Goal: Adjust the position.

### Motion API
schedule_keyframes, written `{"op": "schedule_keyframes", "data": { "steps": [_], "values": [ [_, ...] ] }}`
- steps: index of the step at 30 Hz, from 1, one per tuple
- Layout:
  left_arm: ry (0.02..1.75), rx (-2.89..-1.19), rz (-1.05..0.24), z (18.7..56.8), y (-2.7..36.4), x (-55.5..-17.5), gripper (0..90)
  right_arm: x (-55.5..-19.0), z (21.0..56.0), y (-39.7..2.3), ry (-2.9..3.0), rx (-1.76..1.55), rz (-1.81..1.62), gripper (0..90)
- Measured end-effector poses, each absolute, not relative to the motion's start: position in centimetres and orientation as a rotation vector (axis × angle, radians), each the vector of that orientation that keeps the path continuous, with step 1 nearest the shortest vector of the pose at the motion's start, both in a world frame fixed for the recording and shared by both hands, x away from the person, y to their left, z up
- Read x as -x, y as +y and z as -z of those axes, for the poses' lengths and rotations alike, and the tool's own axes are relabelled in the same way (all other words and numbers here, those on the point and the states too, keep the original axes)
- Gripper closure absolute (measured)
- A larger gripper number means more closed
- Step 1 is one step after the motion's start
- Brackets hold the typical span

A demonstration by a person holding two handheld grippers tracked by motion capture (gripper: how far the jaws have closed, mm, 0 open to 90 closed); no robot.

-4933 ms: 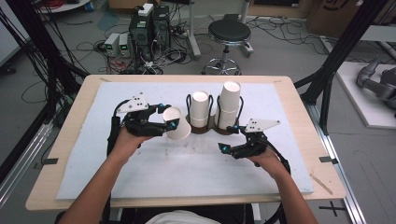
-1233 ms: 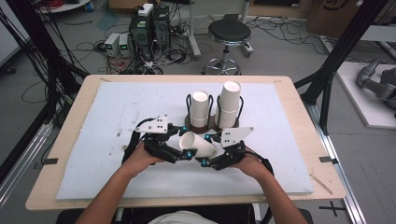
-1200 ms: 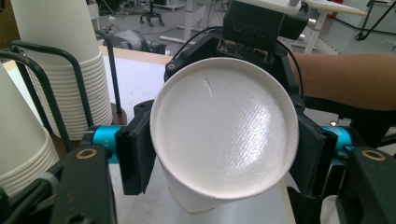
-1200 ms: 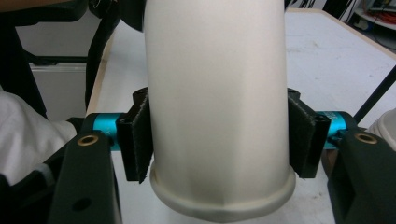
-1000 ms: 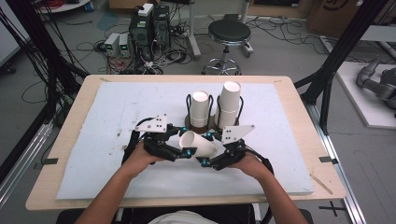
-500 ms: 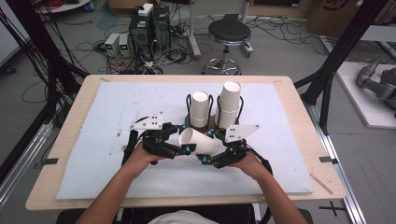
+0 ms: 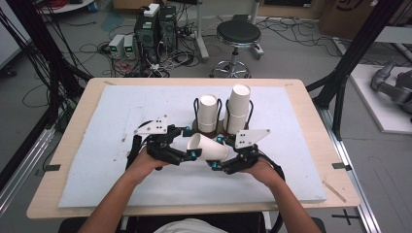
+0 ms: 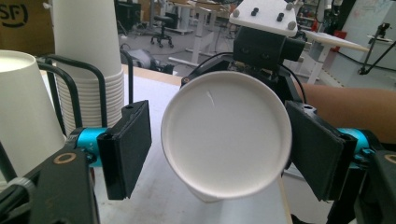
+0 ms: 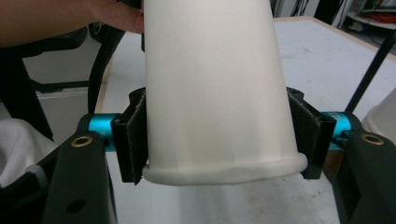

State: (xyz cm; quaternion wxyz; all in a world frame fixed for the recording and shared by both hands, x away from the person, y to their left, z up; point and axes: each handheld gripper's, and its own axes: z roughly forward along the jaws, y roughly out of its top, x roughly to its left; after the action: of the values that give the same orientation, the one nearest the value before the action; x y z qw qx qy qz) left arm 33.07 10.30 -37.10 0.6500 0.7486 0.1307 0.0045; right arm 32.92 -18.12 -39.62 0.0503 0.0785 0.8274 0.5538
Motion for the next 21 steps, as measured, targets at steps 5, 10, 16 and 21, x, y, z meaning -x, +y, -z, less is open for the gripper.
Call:
{"op": "schedule_keyframes", "data": {
  "steps": [5,10,16,21],
  "values": [
    [0.253,-1.715,0.007,37.23,10.01,-32.92,34.5,-32.83,39.74,-17.91,2.551,-0.217,-1.669,35.4],
    [0.241,-1.696,0.021,37.15,10.18,-33.01,34.8,-32.8,39.56,-18.02,2.527,-0.254,-1.721,24.8],
    [0.259,-1.61,0.042,36.83,10.79,-33.19,35.3,-32.92,39.28,-18.37,2.471,-0.342,-1.819,18.9],
    [0.232,-1.629,0.053,36.95,10.48,-33.02,35.6,-32.67,39.42,-18.03,2.475,-0.265,-1.83,27.2]
  ]
}}
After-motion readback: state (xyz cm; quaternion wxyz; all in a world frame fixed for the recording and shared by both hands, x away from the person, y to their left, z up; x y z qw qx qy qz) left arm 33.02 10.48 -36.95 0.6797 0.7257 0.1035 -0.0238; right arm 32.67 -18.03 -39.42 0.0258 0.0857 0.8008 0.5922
